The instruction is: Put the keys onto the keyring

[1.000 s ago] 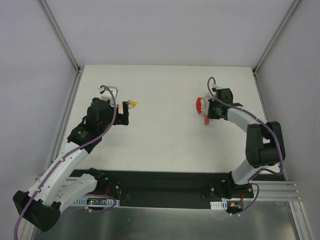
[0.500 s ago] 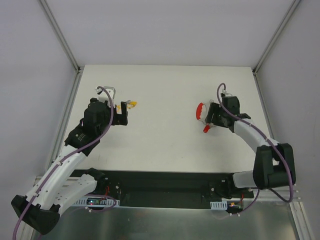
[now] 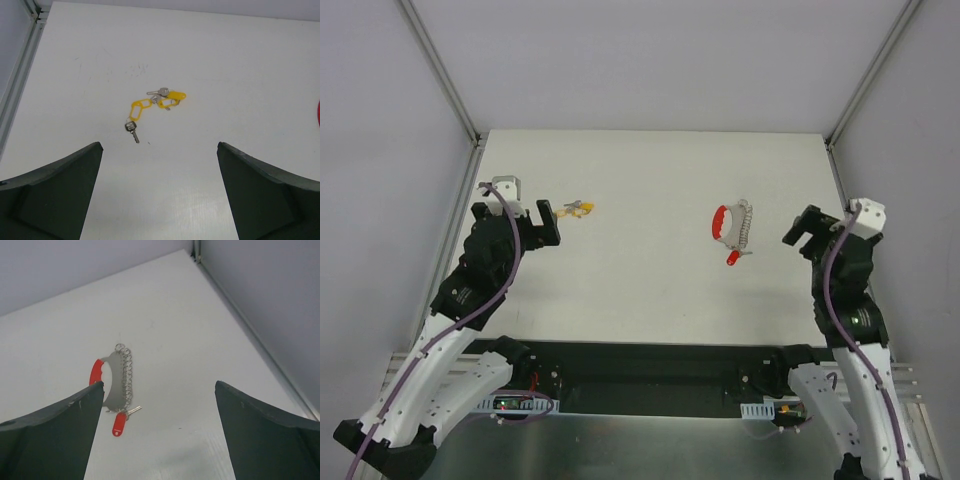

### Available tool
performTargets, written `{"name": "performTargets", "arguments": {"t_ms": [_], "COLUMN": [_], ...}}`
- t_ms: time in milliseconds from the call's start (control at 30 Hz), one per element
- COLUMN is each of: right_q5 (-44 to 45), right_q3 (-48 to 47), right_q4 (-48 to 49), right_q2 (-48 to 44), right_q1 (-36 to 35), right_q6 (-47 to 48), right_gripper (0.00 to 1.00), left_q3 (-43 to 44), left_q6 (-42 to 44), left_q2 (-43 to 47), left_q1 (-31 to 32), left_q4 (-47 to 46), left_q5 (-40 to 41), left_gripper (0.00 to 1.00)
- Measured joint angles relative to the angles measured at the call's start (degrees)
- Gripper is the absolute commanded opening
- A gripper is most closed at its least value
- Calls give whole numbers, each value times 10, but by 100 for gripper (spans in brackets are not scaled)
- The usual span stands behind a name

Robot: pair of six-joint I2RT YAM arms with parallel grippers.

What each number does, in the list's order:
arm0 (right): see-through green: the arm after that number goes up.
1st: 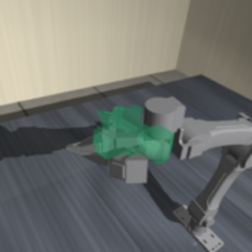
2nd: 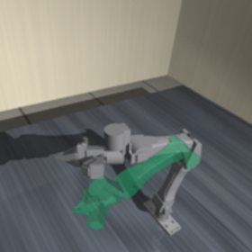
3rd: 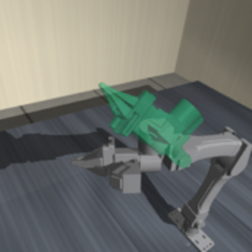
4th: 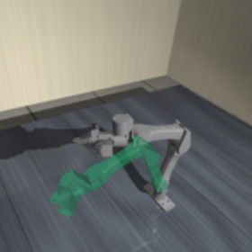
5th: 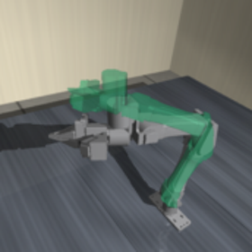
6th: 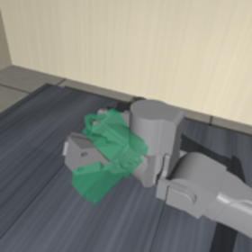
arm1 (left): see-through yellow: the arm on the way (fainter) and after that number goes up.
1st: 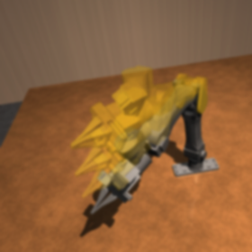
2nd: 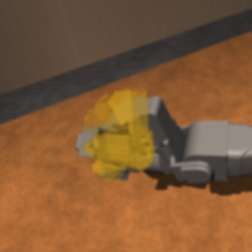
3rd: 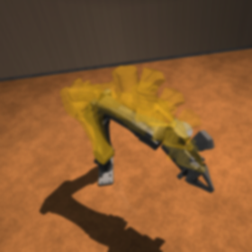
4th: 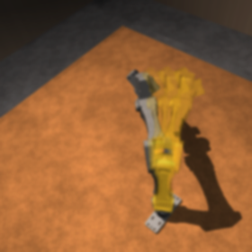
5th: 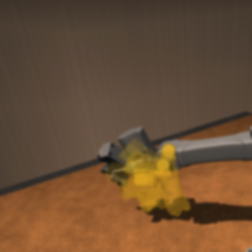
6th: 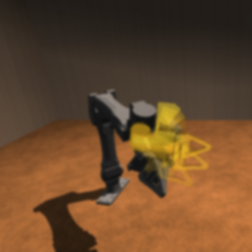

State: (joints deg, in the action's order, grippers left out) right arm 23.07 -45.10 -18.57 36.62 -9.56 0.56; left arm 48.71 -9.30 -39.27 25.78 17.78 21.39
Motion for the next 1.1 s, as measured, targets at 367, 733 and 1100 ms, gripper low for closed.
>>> {"name": "performTargets", "arguments": {"t_ms": [367,733,1100], "right_q5": [106,112,127], "right_q3": [39,75,82], "right_q4": [-76,-149,-172], "right_q2": [-301,-365,-365], "right_q1": [0,0,1], "right_q6": [81,86,85], "right_gripper": [96,96,96], "left_q3": [-9,-41,-45], "left_q6": [-3,-4,-8], "left_q2": [97,167,165], "left_q1": [0,-8,-8], "left_q4": [-14,-39,-43], "left_q5": [25,31,16], "left_gripper": [99,99,99]}}
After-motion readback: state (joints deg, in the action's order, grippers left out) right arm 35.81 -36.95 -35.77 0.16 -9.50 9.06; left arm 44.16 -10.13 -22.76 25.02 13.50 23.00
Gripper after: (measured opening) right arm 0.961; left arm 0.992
